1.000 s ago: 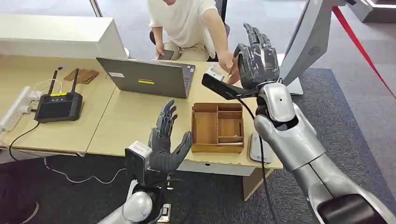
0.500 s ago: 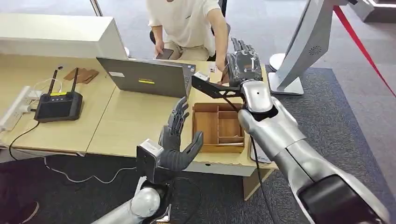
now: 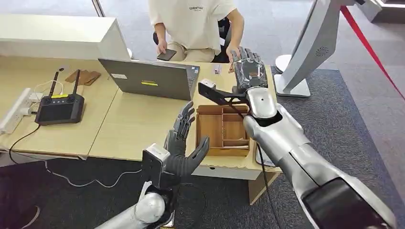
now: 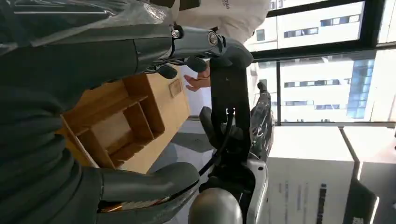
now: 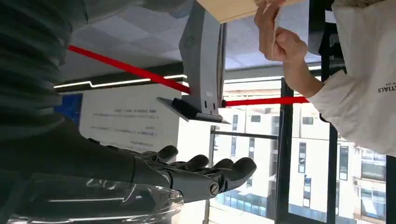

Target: Pass the card to the sensor for recognition and then transmit it.

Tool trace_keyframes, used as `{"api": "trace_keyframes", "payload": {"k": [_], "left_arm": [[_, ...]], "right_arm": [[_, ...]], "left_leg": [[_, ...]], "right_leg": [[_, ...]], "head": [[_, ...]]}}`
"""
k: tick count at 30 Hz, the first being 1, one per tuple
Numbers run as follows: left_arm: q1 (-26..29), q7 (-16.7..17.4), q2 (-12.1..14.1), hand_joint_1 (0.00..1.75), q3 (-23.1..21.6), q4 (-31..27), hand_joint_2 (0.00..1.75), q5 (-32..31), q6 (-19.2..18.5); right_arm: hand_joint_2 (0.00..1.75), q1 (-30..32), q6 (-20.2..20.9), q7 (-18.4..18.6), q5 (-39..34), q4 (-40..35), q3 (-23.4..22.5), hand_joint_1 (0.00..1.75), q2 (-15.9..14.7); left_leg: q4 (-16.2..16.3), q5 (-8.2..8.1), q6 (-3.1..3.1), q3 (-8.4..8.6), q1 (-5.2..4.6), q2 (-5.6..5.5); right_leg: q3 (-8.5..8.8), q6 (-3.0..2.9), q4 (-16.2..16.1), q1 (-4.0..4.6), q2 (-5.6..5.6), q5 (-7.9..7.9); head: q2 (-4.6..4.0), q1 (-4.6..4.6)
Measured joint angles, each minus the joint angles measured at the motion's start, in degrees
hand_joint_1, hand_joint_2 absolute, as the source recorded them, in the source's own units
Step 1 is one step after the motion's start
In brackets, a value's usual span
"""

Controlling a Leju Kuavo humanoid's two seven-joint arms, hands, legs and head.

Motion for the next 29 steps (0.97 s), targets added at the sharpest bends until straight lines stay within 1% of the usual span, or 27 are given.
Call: {"api": "trace_keyframes", "payload": {"k": [2, 4, 8, 9, 12, 14, 16, 19, 20, 23, 29], "left_arm": [[0.03, -0.09, 0.00, 0.00, -0.02, 0.02, 1.75, -0.48, 0.00], [0.17, -0.09, 0.02, 0.00, 0.00, 0.02, 1.75, -1.20, 0.00], [1.28, 0.04, 0.15, 0.00, 0.59, -0.11, 1.75, -4.13, 0.00], [1.71, 0.31, 0.22, 0.00, 0.92, -0.20, 1.75, -4.74, 0.00], [2.52, 0.81, 0.52, 0.00, 1.64, -0.59, 1.75, -5.62, 0.00], [3.15, 1.42, 0.55, 0.00, 2.18, -0.79, 1.75, -7.05, 0.00], [4.29, 2.77, 0.63, 0.00, 3.12, -1.35, 1.75, -8.98, 0.00], [6.00, 4.33, 0.96, 0.00, 4.26, -2.58, 1.75, -11.59, 0.00], [6.42, 4.52, 1.03, 0.00, 4.57, -2.91, 1.75, -11.93, 0.00], [7.34, 4.79, 1.22, 0.00, 5.29, -3.80, 1.75, -12.31, 0.00], [7.97, 4.90, 1.31, 0.00, 6.12, -4.81, 1.75, -12.39, 0.00]], "right_arm": [[1.75, -0.16, -1.12, -0.02, -1.47, 0.17, -0.04, 0.00, -0.04], [1.75, -0.18, -3.15, -0.99, -4.53, 0.15, -0.26, 0.00, -0.18], [1.75, 0.02, -10.65, -5.05, -14.68, -0.94, -2.23, 0.00, -0.66], [1.75, 0.15, -12.00, -5.79, -16.49, -1.64, -2.87, 0.00, -0.85], [1.75, 0.78, -12.98, -6.34, -18.97, -3.52, -4.37, 0.00, -1.29], [1.75, 1.84, -14.77, -7.80, -22.98, -5.37, -5.46, 0.00, -1.53], [1.75, 3.53, -17.52, -10.31, -30.32, -7.91, -7.08, 0.00, -1.77], [1.75, 6.99, -21.44, -13.97, -44.05, -12.40, -10.12, 0.00, -3.06], [1.75, 7.79, -21.94, -14.45, -46.11, -13.55, -10.82, 0.00, -3.56], [1.75, 9.70, -22.40, -14.99, -47.91, -16.91, -12.92, 0.00, -4.92], [1.75, 11.05, -22.49, -15.06, -48.30, -21.09, -15.14, 0.00, -6.10]], "left_leg": [[0.01, 0.00, 0.00, 0.01, 0.00, 0.00], [0.01, 0.00, 0.00, 0.00, 0.00, 0.00], [0.01, 0.00, 0.00, 0.01, -0.01, 0.00], [0.01, 0.00, 0.00, 0.01, -0.01, 0.00], [0.01, 0.00, 0.00, 0.01, -0.01, 0.01], [0.00, 0.00, 0.00, 0.02, 0.00, 0.00], [0.00, 0.00, 0.00, 0.05, 0.00, 0.01], [0.01, 0.00, 0.00, 0.06, 0.00, 0.00], [0.00, 0.00, 0.00, 0.05, -0.01, 0.00], [0.00, -0.01, 0.00, 0.06, -0.06, 0.10], [0.00, 0.00, 0.00, 0.07, -0.04, 0.05]], "right_leg": [[0.00, 0.00, 0.00, 0.00, 0.00, 0.00], [0.00, 0.00, 0.00, 0.00, 0.00, 0.00], [0.01, 0.00, 0.00, 0.00, 0.00, 0.00], [0.00, 0.00, 0.00, 0.00, 0.01, 0.00], [0.00, 0.00, 0.00, 0.00, 0.01, 0.00], [0.01, 0.00, 0.00, 0.00, 0.01, 0.00], [0.02, 0.00, 0.00, 0.00, 0.01, 0.00], [0.05, 0.00, -0.01, 0.01, -0.03, -0.01], [0.05, 0.00, -0.01, 0.01, -0.03, -0.01], [0.03, 0.00, 0.00, 0.00, 0.09, 0.00], [0.04, 0.00, 0.00, -0.01, 0.06, 0.01]], "head": [[0.00, 0.00], [0.00, 0.00], [0.00, 0.00], [0.00, 0.00], [0.00, 0.00], [0.00, 0.00], [0.00, -0.02], [0.00, 0.00], [0.00, 0.00], [0.00, 0.00], [0.00, 0.00]]}}
